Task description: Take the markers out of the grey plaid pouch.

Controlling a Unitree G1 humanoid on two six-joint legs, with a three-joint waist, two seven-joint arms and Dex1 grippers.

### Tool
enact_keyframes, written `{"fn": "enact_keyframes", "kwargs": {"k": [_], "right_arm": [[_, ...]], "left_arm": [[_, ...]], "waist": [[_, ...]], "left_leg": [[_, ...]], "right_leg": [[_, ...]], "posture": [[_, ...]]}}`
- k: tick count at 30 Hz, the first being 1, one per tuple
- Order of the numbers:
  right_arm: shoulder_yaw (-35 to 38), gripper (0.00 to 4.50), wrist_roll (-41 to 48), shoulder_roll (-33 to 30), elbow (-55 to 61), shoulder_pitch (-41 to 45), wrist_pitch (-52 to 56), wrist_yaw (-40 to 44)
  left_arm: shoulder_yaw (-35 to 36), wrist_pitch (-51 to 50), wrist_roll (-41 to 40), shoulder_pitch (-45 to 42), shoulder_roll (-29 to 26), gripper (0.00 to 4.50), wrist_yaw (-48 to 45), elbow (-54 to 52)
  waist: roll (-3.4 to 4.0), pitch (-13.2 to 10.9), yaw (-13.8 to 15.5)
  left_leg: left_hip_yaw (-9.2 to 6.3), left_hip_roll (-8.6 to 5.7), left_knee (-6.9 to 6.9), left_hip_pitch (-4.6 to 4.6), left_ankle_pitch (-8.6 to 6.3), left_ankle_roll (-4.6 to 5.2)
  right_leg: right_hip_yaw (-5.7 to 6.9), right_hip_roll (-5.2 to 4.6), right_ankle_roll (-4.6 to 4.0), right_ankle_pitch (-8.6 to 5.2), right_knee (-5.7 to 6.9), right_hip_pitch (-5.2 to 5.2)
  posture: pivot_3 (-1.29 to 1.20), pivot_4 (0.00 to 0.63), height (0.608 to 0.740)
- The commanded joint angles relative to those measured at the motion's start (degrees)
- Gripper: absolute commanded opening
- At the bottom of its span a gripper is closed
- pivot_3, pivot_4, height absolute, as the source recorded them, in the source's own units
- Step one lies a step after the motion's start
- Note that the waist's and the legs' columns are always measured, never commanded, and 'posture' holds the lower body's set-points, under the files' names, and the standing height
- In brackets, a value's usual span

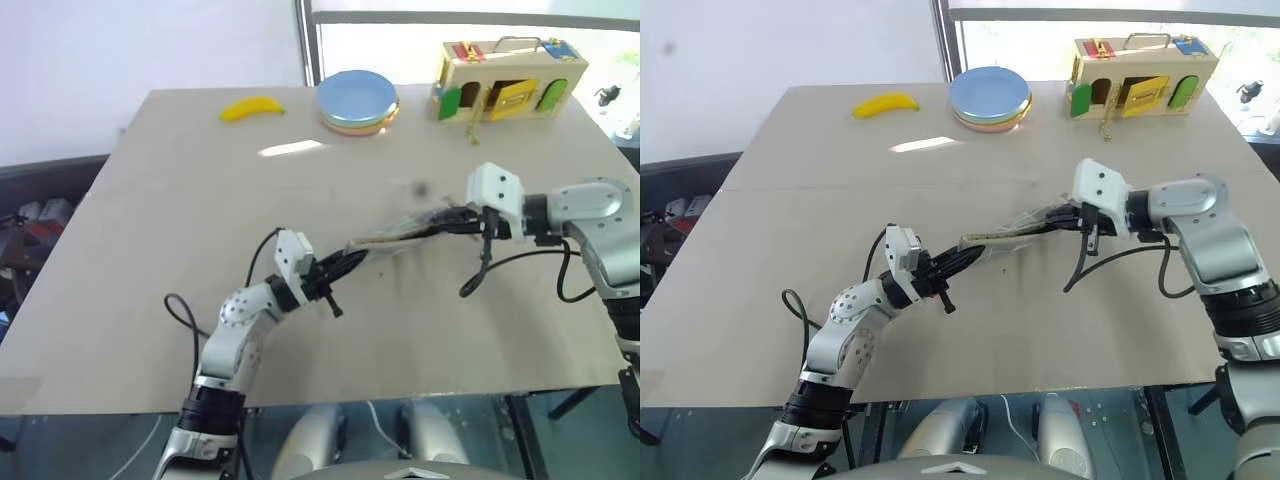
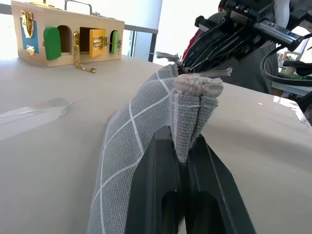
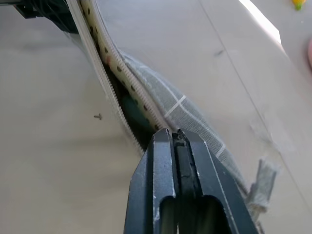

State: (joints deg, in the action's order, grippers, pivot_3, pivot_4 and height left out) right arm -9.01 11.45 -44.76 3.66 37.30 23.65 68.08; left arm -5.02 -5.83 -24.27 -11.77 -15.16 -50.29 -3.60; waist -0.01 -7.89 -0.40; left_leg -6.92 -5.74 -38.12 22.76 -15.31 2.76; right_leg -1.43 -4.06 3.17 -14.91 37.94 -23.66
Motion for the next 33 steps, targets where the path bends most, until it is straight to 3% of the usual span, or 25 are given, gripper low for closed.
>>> {"fn": "enact_keyframes", "kwargs": {"k": [1, 12, 17, 24, 27, 28, 33], "right_arm": [[0.68, 0.05, -0.19, -1.23, 1.68, -0.48, -0.24, -0.08], [-5.71, 0.05, -9.6, -1.54, -3.4, 0.44, -9.03, -0.08], [-8.52, 0.05, -13.83, 2.17, -8.53, 4.13, -13.79, -2.13], [-9.49, 2.79, -15.04, 3.71, -9.1, 5.4, -14.75, -0.06], [-10.14, 4.17, -15.44, 2.28, -7.24, 5.3, -13.94, 2.23], [-10.27, 4.44, -15.56, 1.78, -6.53, 5.27, -13.53, 2.91], [-10.52, 4.44, -16.28, -4.41, 1.26, 6.76, -6.89, 9.38]], "left_arm": [[0.31, 0.46, -0.53, -0.62, -0.06, 0.0, -0.4, -0.53], [-0.16, 0.48, -0.14, -1.09, -0.38, 0.0, -0.77, -0.46], [-0.16, 0.1, -0.24, -2.38, -0.04, 0.0, -0.67, -0.44], [0.46, -3.58, -3.91, -1.52, 0.5, 0.0, -0.74, -3.56], [0.91, -6.63, -6.59, -1.24, 0.62, 0.0, -0.79, -5.01], [1.09, -7.81, -7.56, -1.24, 0.69, 0.0, -0.83, -5.51], [1.22, -15.02, -14.89, -1.79, 0.82, 0.0, -1.94, -10.62]], "waist": [[0.0, 0.0, 0.01], [0.0, 0.0, -0.08], [0.0, 0.0, -0.28], [0.0, 0.0, -0.05], [0.0, 0.0, -0.2], [0.0, 0.0, -0.21], [0.02, -0.01, -0.11]], "left_leg": [[0.0, 0.0, 0.0, 0.0, 0.0, 0.0], [0.01, 0.0, -0.01, 0.0, 0.0, 0.0], [0.03, 0.0, -0.02, 0.0, 0.0, -0.01], [-0.02, -0.01, -0.02, 0.02, 0.0, -0.01], [-0.01, -0.01, -0.02, 0.02, 0.0, -0.01], [-0.01, 0.0, -0.02, 0.02, 0.0, -0.01], [-0.02, -0.01, -0.04, 0.03, 0.0, 0.0]], "right_leg": [[0.0, 0.0, 0.0, 0.0, 0.0, 0.0], [0.0, 0.01, 0.0, 0.0, 0.0, 0.0], [-0.01, 0.02, 0.0, 0.0, 0.02, -0.01], [0.03, 0.01, 0.0, 0.0, -0.02, -0.01], [0.02, 0.01, 0.0, 0.0, 0.0, -0.01], [0.02, 0.02, 0.0, 0.0, 0.0, -0.01], [0.03, 0.01, 0.0, 0.0, -0.01, -0.01]], "posture": [[0.0, 0.15, 0.74], [0.0, 0.15, 0.74], [0.0, 0.15, 0.74], [0.0, 0.15, 0.74], [0.0, 0.15, 0.74], [0.0, 0.15, 0.74], [0.0, 0.15, 0.74]]}}
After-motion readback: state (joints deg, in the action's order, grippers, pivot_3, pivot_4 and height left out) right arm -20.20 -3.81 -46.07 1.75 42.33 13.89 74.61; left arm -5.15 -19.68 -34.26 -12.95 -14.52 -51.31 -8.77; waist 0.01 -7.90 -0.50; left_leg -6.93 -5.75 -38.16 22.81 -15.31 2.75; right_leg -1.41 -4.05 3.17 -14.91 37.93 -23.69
